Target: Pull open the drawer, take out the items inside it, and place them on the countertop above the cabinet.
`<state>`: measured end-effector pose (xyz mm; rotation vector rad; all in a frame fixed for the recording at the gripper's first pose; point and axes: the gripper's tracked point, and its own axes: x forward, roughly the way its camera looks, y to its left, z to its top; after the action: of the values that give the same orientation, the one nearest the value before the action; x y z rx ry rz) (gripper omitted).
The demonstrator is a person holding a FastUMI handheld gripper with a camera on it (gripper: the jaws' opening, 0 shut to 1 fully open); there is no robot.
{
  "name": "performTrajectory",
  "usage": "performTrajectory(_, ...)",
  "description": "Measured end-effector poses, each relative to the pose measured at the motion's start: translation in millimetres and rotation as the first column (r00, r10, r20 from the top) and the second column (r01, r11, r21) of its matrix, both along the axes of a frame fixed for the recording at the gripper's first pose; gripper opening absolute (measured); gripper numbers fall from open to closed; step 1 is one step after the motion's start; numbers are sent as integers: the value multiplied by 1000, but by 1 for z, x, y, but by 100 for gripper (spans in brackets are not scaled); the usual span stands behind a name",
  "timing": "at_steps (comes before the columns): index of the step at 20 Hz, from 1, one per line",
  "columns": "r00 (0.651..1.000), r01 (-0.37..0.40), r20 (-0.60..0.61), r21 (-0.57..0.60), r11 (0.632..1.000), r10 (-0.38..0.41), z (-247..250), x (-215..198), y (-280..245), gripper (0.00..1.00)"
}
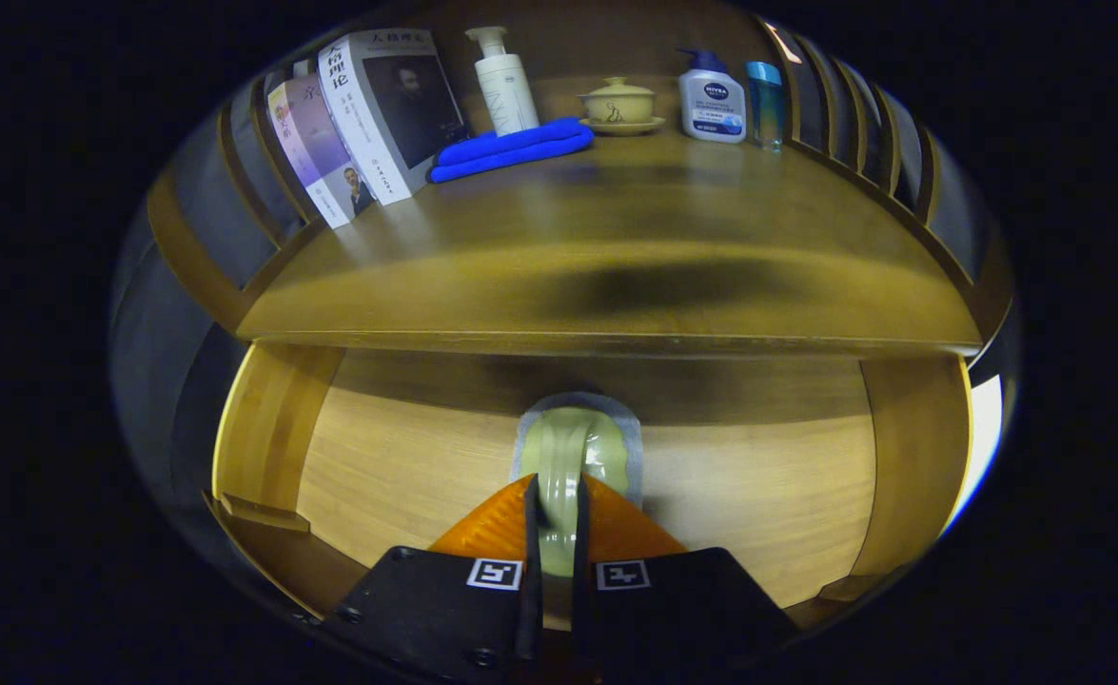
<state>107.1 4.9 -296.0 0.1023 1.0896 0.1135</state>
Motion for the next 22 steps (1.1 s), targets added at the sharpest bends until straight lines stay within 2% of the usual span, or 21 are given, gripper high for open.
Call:
performTrajectory(1,1000,-11,21,25,1000,11,5,2,2,14)
performTrajectory(6,991,-57,122,-12,998,58,37,-7,-15,14)
performTrajectory(16,967,-116,224,-40,992,122,87,-37,-28,14)
performTrajectory(18,962,-137,237,-11,991,136,99,-42,-19,14)
performTrajectory(22,930,-173,317,-77,982,188,128,-34,-14,14)
